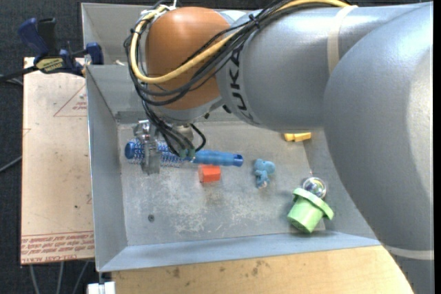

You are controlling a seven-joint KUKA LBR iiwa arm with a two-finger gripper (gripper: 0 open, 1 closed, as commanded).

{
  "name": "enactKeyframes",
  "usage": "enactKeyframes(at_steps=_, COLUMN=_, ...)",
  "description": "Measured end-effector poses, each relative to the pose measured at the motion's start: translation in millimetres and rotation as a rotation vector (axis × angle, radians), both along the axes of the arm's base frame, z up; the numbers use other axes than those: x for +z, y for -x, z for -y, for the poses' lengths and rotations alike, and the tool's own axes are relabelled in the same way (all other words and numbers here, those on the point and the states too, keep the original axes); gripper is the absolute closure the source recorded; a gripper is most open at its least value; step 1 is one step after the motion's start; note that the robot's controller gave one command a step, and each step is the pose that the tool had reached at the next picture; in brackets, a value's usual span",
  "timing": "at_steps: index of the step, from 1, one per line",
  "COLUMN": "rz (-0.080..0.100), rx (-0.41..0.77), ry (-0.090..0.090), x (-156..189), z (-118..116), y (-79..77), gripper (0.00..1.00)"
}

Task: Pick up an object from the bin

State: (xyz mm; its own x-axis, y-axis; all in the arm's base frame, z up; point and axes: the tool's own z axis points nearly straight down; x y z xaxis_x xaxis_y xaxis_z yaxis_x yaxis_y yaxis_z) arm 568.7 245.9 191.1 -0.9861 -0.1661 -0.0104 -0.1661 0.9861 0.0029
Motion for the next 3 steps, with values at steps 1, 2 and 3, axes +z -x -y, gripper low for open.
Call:
enactKeyframes(at_steps=1, rz=0.001, rx=0.019, ry=0.001, x=72.2, z=18.9, y=-8.7, gripper=1.00)
enactKeyframes(at_steps=2, rz=-0.009, rx=0.021, ry=0.003, x=67.1, z=18.4, y=-6.7, gripper=1.00)
enactKeyframes(at_steps=3, rz=-0.009, rx=0.020, ry=0.003, x=67.1, z=18.4, y=-6.8, gripper=1.00)
